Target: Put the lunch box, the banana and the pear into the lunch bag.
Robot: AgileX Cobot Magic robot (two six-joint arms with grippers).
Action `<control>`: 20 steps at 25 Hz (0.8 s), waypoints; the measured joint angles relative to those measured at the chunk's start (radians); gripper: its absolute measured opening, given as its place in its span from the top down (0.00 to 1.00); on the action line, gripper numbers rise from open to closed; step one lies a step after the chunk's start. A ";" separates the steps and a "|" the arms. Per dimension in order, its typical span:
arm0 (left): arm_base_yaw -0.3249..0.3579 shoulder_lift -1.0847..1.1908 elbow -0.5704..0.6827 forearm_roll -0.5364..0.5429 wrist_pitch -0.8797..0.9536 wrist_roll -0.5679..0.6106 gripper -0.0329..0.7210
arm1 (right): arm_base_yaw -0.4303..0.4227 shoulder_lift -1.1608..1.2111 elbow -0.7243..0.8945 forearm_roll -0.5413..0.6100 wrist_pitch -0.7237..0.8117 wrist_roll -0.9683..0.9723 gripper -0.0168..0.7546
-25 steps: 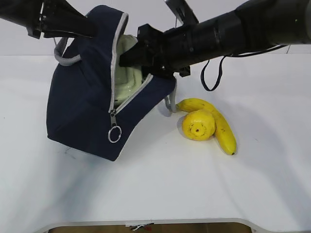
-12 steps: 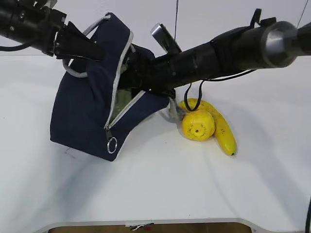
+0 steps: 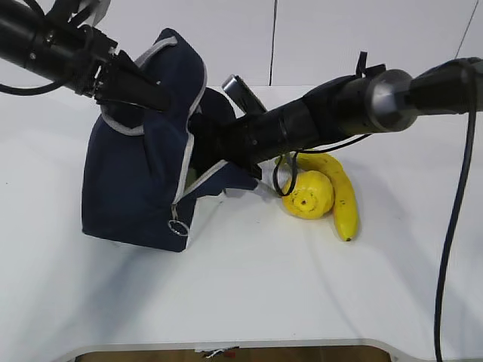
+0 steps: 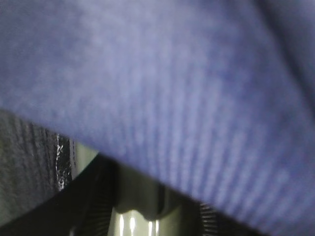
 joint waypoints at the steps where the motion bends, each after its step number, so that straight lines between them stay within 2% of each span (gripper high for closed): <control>1: 0.000 0.000 0.000 0.008 0.000 0.000 0.93 | 0.000 0.002 -0.002 -0.015 -0.002 0.007 0.49; 9: -0.002 0.000 0.000 0.077 0.000 0.000 0.93 | 0.002 0.004 -0.006 -0.046 -0.016 0.032 0.49; 20: -0.002 0.000 0.000 0.113 -0.027 -0.019 0.93 | 0.002 0.004 -0.007 -0.056 -0.020 0.047 0.49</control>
